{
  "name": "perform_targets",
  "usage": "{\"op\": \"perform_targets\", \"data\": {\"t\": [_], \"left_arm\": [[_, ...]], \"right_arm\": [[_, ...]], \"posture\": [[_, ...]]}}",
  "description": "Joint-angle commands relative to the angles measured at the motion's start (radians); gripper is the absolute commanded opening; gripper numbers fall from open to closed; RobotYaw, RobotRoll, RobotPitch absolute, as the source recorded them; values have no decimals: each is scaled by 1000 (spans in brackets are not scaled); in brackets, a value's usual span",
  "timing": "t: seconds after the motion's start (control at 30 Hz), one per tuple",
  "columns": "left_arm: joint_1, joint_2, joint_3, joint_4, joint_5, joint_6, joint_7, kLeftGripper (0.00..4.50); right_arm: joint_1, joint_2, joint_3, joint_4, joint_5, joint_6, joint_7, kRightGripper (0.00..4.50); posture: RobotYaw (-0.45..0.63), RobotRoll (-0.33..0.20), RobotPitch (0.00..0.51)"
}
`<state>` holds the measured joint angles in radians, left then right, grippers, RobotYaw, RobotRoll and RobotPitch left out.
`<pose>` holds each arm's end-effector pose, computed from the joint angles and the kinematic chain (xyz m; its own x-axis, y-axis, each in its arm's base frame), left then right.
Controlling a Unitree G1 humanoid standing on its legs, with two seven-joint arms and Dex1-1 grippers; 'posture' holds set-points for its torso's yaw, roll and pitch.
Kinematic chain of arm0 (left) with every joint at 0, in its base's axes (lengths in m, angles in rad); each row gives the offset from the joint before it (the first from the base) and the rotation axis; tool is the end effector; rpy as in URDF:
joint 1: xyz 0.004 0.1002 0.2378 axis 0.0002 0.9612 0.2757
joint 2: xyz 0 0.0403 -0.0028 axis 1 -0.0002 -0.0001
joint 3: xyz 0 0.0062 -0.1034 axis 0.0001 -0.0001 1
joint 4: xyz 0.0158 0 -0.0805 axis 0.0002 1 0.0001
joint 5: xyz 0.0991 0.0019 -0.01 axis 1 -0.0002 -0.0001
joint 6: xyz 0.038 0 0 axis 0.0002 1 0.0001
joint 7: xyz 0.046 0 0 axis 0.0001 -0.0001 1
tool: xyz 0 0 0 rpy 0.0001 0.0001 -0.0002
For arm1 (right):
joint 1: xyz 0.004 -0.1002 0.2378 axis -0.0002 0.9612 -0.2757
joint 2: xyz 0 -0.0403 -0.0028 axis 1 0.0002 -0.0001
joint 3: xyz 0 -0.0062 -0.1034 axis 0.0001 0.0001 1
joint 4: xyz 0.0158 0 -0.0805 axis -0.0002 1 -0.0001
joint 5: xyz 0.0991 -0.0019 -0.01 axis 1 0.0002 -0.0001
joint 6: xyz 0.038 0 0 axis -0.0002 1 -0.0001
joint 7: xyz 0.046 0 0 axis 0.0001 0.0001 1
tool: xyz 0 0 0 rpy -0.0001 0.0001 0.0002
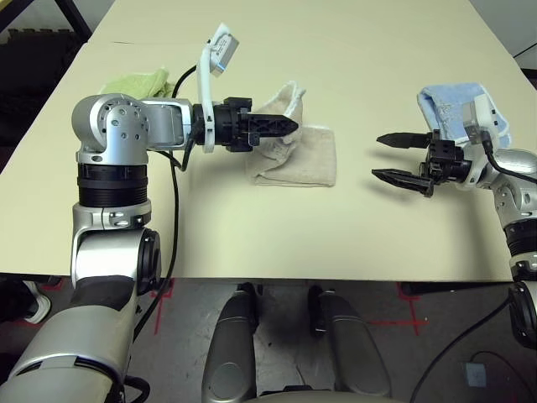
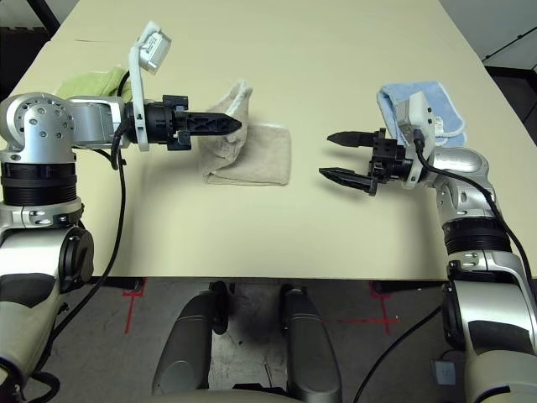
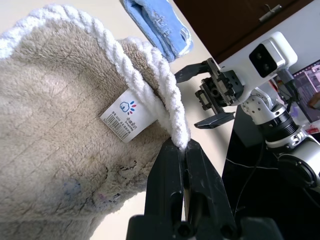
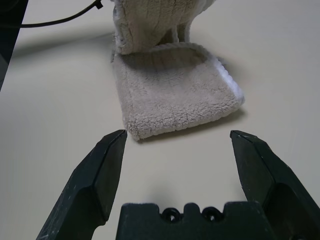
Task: Fold the towel and set it aside.
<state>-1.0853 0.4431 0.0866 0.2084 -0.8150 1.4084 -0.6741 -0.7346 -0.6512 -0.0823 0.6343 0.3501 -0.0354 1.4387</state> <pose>0.3100 0.1626 0.2652 0.3173 -0.9243 -0.2120 0.8001 0.3810 -0.4634 0.3117 -0.2897 0.1822 0.3808 0.9188 -0.1041 -0.9006 0.3430 -0.2670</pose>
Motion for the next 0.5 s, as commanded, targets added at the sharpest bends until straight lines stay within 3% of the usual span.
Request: {"op": "perform_targets", "data": {"t": [0.03, 0.5], "left_arm": [[7, -42, -25, 0, 14, -8, 5, 46], [21, -157, -72, 90, 120, -126, 31, 46]], "right_arm": [[-19, -5, 1, 42, -13, -23, 13, 4500], [-39, 13, 3, 160, -37, -128, 49, 4500]], "posture": [[-45, 0, 255], [-46, 0, 258]]}}
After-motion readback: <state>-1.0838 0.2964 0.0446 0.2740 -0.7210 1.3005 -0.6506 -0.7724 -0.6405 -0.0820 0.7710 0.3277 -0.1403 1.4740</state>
